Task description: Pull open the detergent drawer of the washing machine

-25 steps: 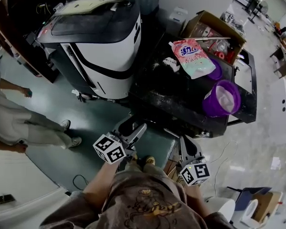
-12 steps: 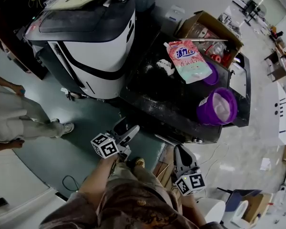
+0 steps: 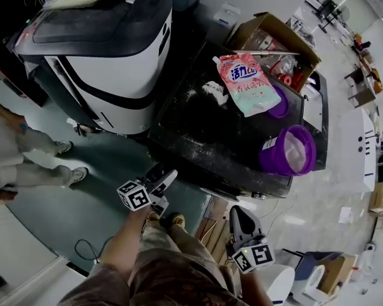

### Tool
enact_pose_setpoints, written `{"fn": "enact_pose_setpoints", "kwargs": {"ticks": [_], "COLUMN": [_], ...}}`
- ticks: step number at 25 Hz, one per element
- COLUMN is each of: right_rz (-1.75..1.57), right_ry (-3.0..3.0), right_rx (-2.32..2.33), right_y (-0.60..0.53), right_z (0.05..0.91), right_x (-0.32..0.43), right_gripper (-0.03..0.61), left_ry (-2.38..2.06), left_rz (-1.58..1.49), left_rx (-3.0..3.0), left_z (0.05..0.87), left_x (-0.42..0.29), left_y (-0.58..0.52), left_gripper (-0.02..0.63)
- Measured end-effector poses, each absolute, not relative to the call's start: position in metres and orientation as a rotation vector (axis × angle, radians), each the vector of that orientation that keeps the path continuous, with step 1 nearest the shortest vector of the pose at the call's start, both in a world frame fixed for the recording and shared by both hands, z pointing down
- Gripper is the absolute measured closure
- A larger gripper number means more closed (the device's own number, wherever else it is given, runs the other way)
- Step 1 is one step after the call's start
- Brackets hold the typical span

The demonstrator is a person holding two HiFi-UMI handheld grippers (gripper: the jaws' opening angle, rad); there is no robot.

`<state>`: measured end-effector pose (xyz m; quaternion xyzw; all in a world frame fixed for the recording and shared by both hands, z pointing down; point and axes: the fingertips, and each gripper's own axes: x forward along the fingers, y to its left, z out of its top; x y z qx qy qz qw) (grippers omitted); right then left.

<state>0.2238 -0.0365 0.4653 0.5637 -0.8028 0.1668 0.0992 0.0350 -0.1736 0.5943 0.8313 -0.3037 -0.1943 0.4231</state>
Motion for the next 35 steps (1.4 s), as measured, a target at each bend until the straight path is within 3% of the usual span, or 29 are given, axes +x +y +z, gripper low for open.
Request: {"fn": "enact_pose_setpoints", "kwargs": {"ticks": [35], "right_rz": [0.514], "right_ry": [-2.235], "right_rx": [1.691], "right_y": [-0.008], "right_z": [0.485], "right_x": [0.237], "right_gripper": [0.574], "left_ry": [-0.615], "left_rz": [-0.713], "left_rx": [1.936], "left_z": [0.624], "left_x": [0.042], "left_y": [-0.206], "left_gripper": [0.264]}}
